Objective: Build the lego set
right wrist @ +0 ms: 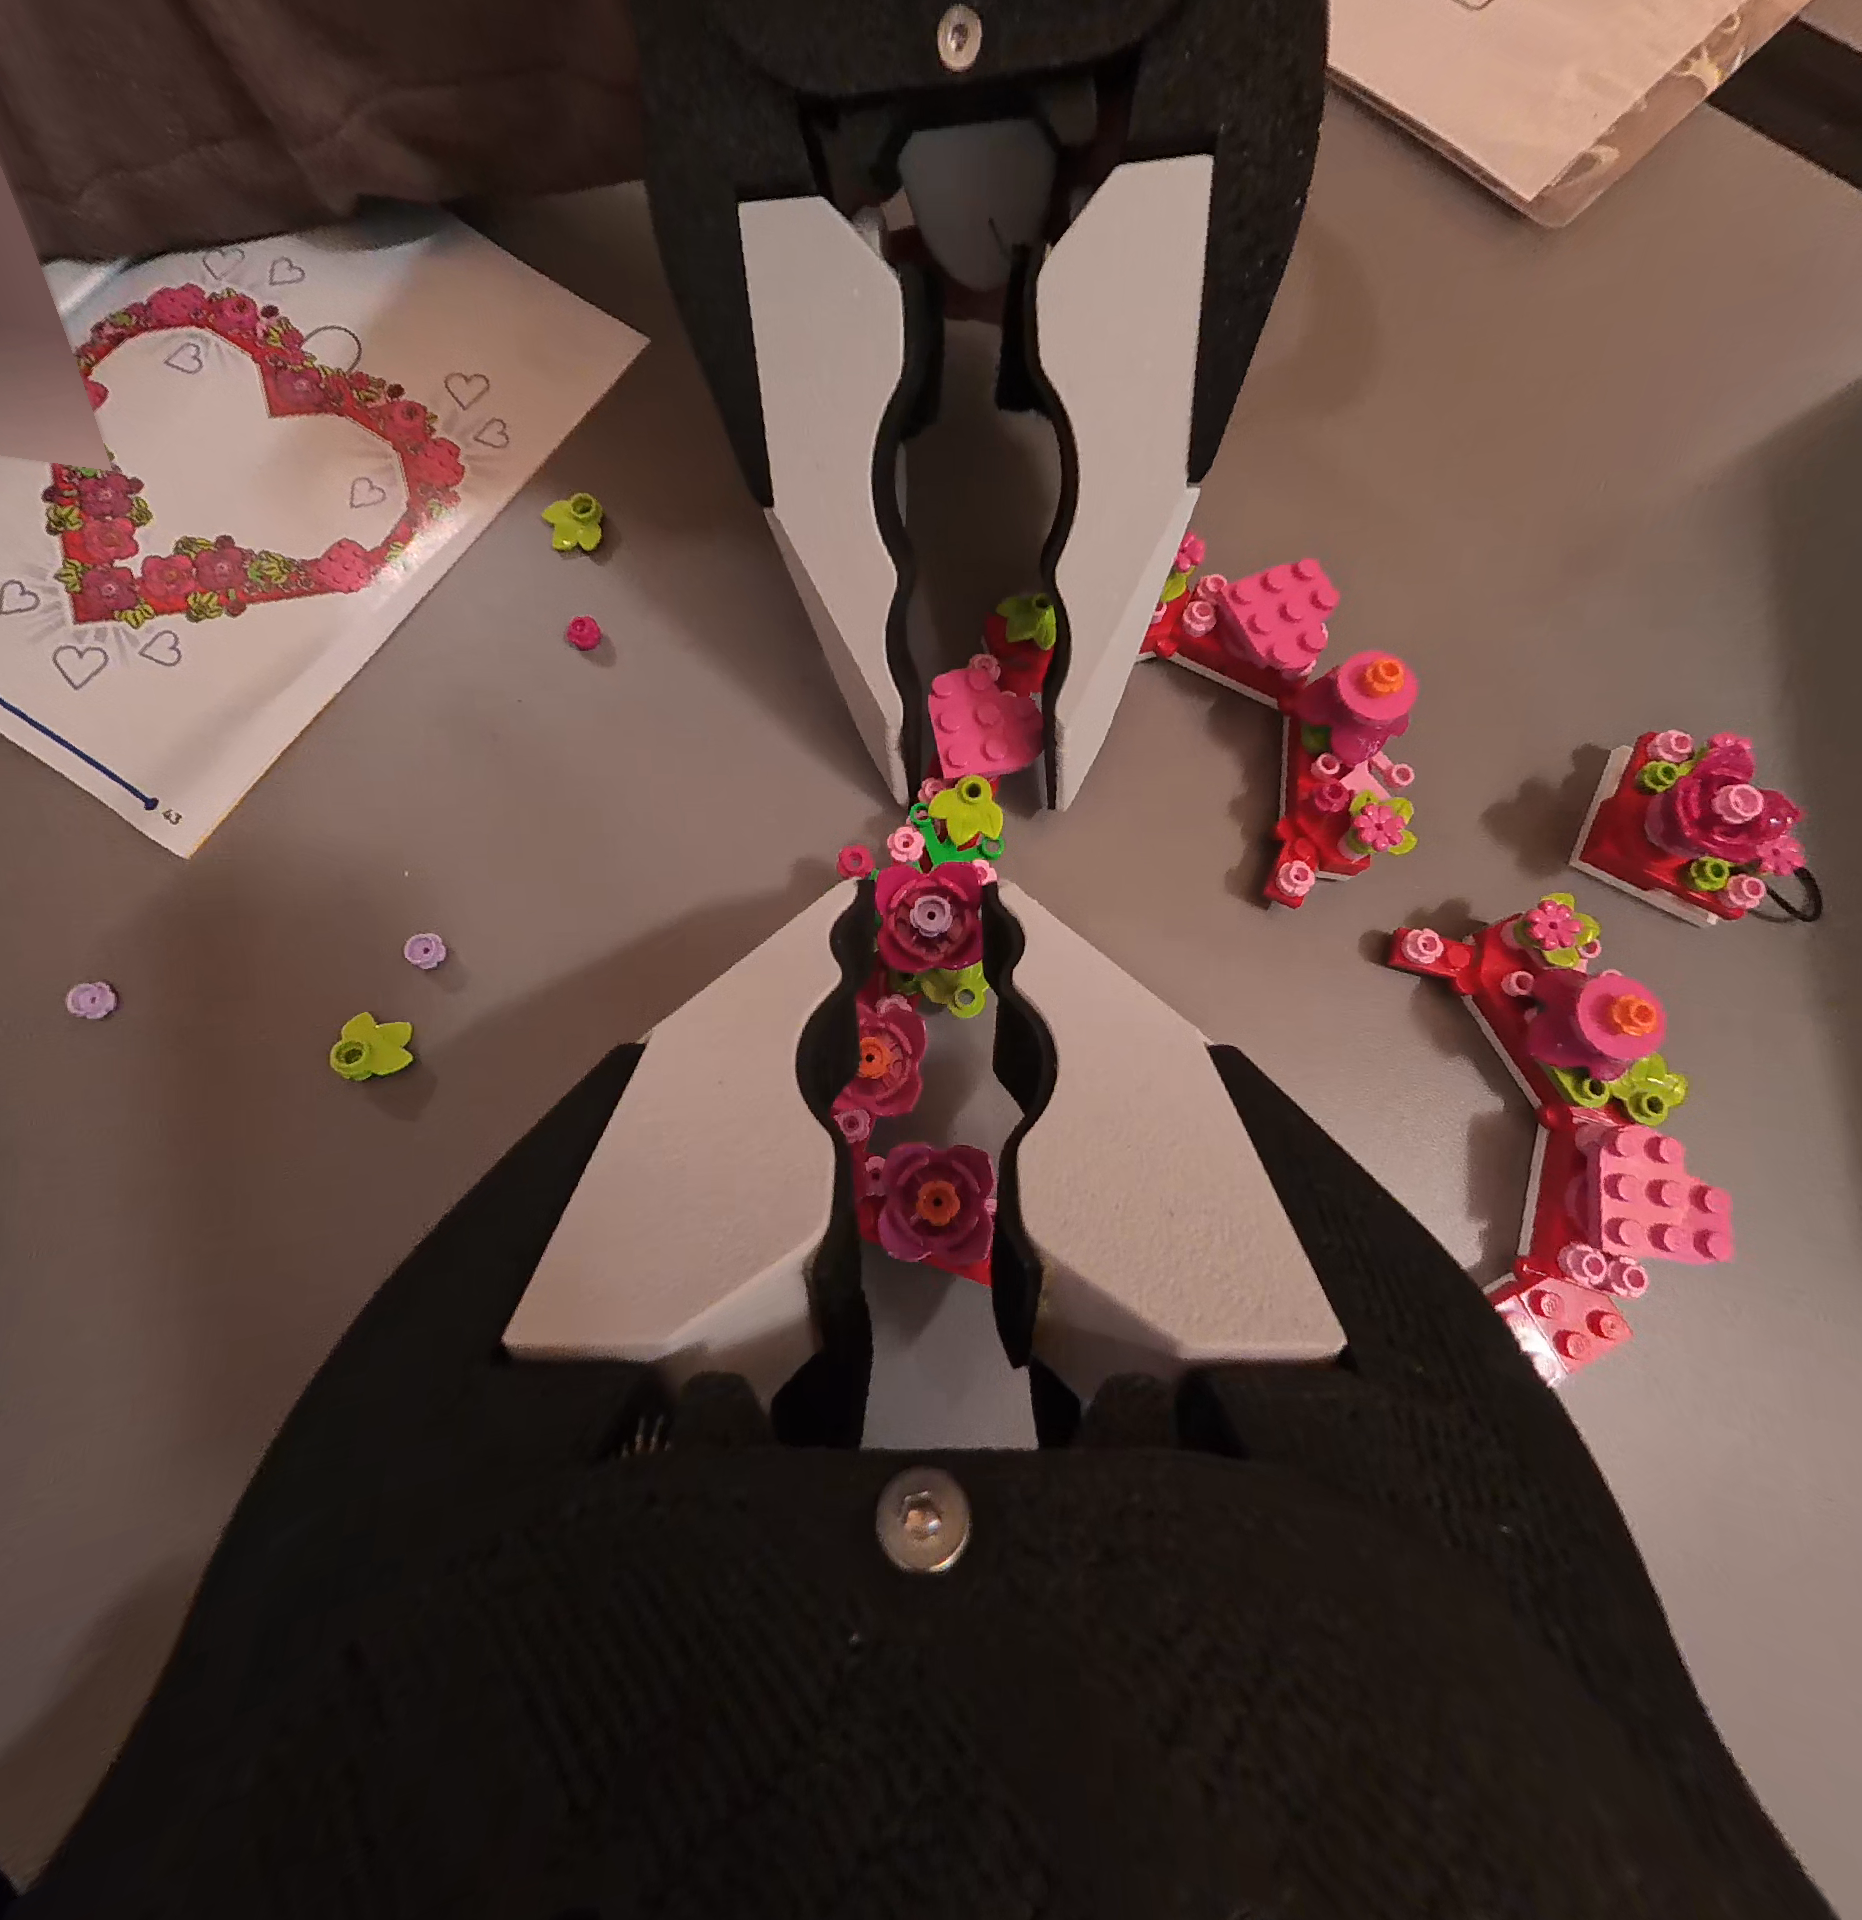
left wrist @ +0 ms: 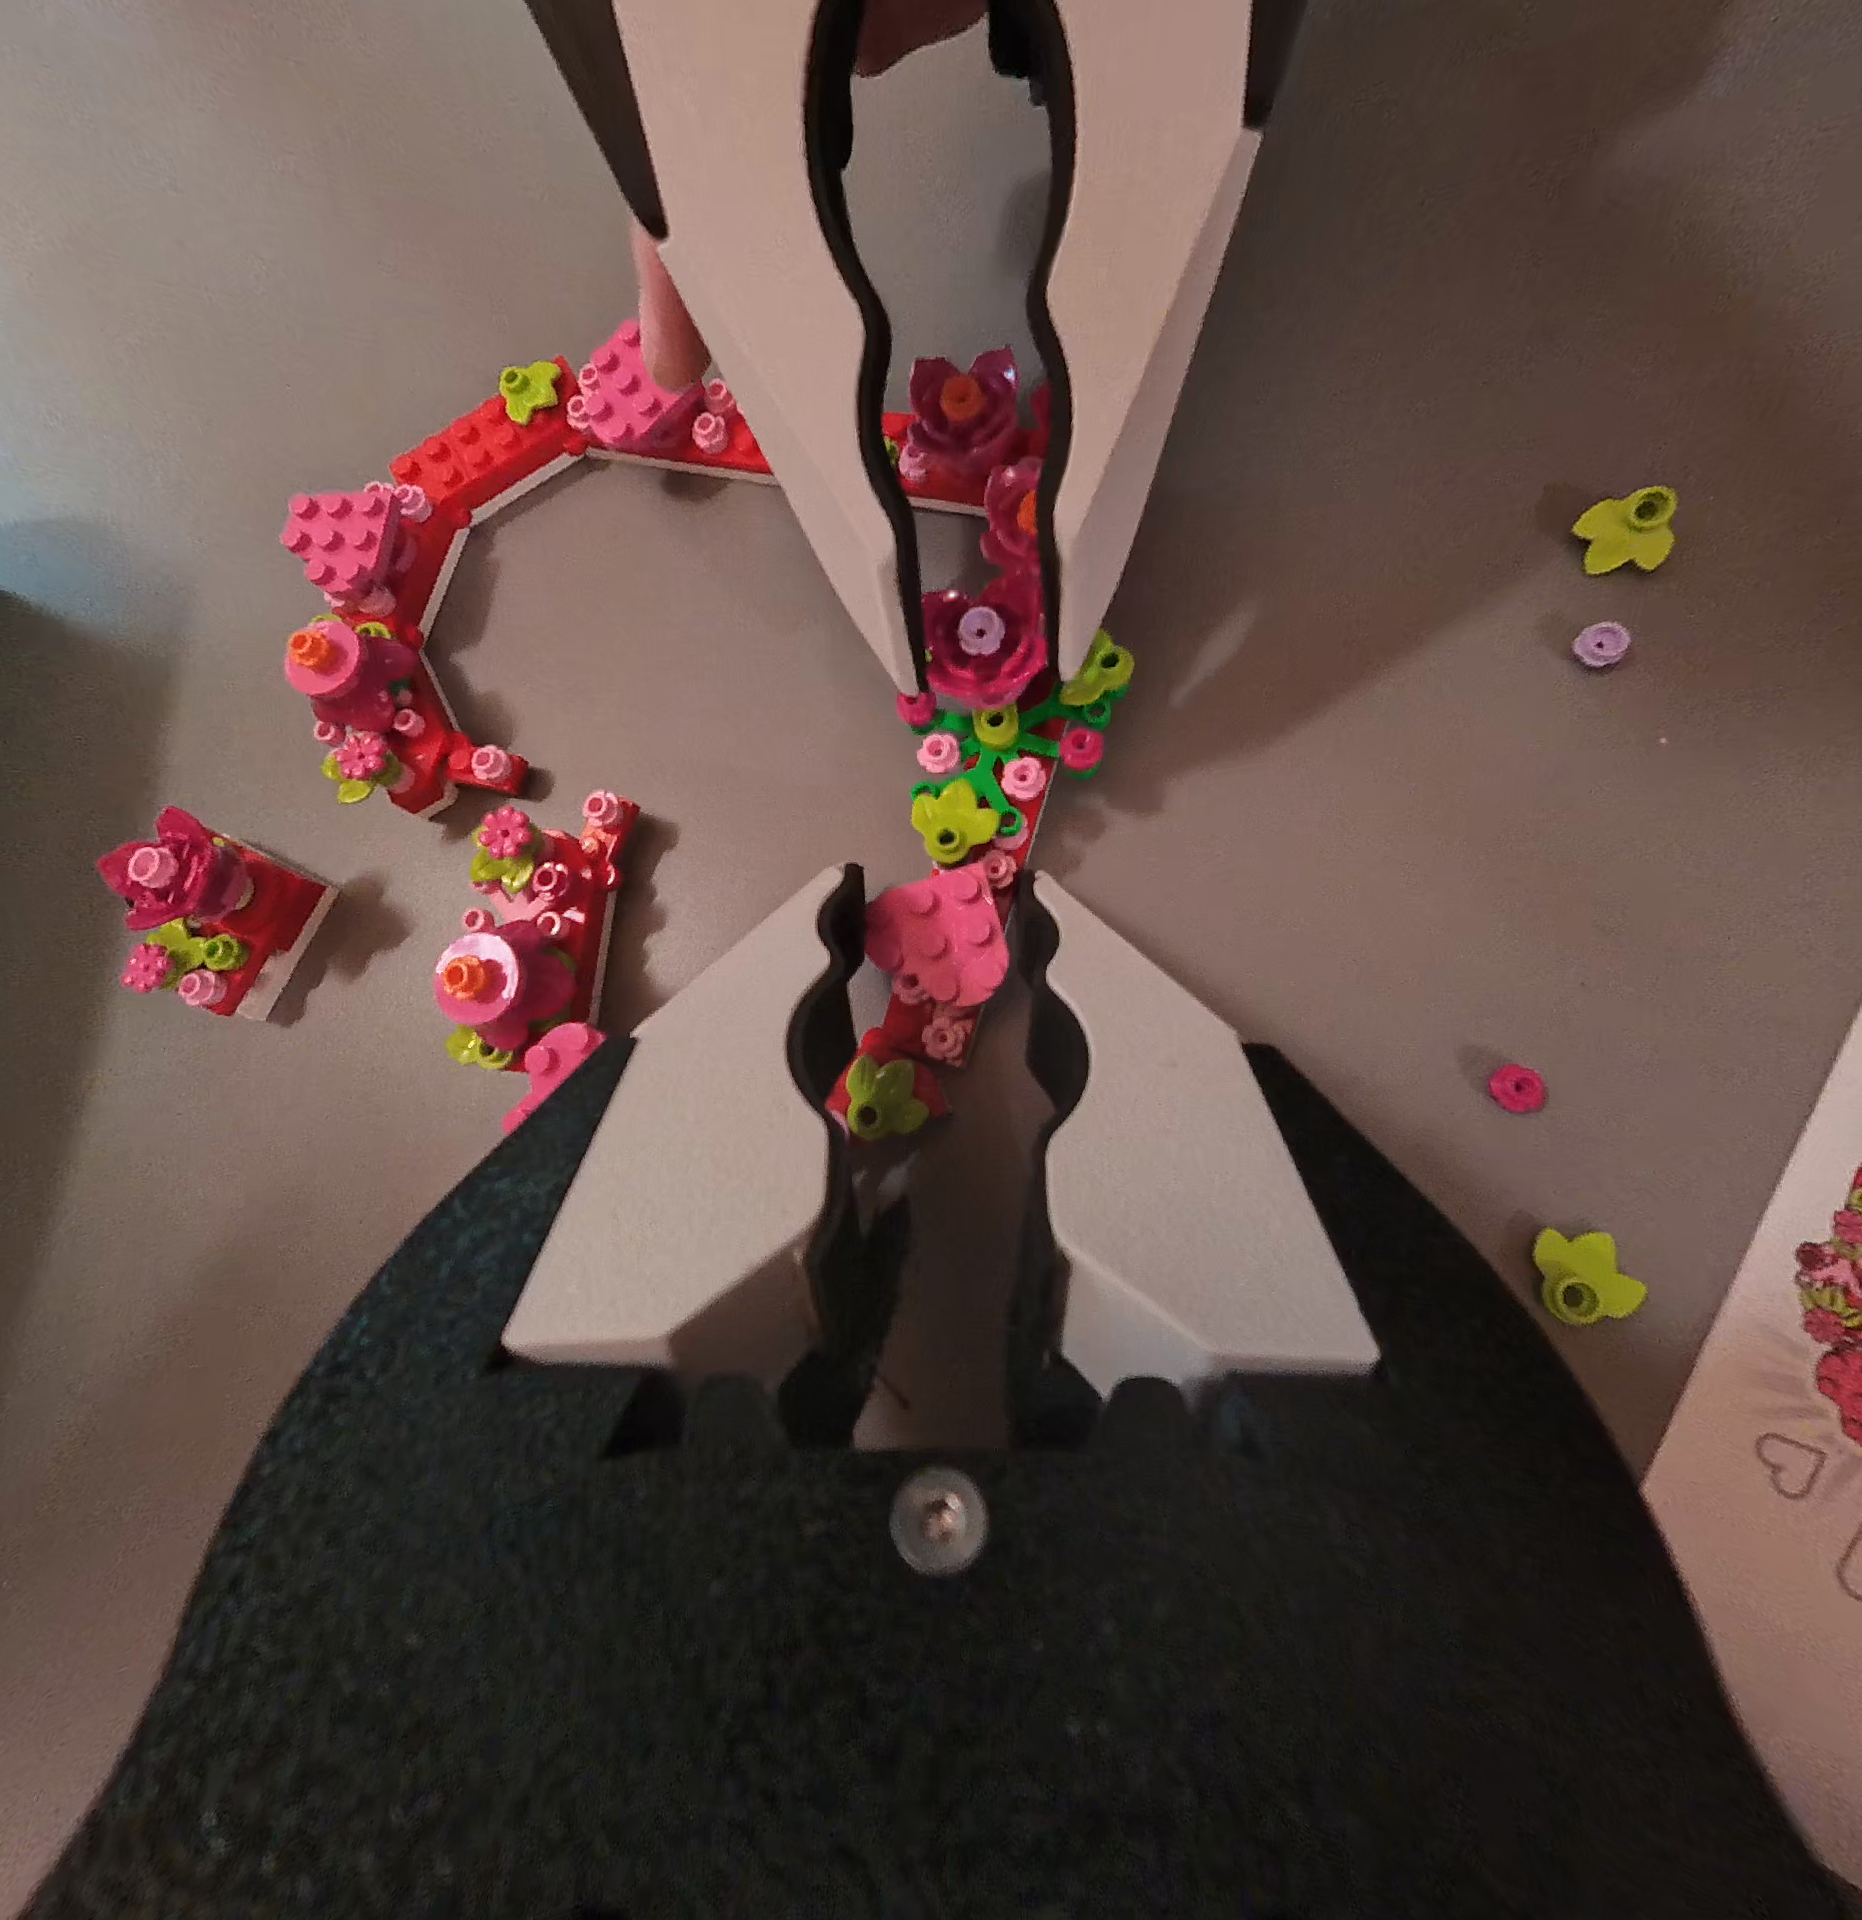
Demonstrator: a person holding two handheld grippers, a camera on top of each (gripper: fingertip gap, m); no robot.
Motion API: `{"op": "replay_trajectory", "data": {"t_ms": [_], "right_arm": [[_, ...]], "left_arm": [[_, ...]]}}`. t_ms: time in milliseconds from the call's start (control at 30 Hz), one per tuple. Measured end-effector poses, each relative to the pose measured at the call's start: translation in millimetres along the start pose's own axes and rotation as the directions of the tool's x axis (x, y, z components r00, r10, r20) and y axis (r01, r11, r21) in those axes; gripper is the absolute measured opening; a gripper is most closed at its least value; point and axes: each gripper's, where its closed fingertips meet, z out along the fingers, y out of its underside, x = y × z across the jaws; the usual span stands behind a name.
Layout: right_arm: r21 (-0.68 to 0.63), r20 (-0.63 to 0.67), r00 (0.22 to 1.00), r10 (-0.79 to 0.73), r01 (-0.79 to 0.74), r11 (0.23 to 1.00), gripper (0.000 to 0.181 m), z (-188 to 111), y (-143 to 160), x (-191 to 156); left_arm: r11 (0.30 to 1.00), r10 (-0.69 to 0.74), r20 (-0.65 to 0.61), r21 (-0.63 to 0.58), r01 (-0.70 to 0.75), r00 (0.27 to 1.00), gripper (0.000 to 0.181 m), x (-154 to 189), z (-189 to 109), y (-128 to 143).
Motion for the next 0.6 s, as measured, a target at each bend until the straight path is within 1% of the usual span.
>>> {"op": "replay_trajectory", "data": {"t_ms": [33, 433, 600], "right_arm": [[-0.005, 0.0, 1.0, -0.006, 0.006, 1.0, 0.019, 0.4, 0.6, 0.0], [-0.038, -0.016, 0.999, -0.049, 0.048, 0.998, 0.019, 0.2, 2.5, 0.1], [-0.043, -0.017, 0.999, -0.037, 0.036, 0.998, 0.019, 0.0, 2.8, -0.2]], "left_arm": [[1.0, 0.001, 0.0, 0.0, -0.001, 1.0, 0.027, 0.1, 0.0, 0.0], [1.0, 0.005, 0.003, -0.003, -0.005, 1.0, 0.027, 0.1, 0.0, 0.0], [1.0, 0.005, 0.003, -0.003, -0.005, 1.0, 0.027, 0.2, 0.1, -0.1]]}}
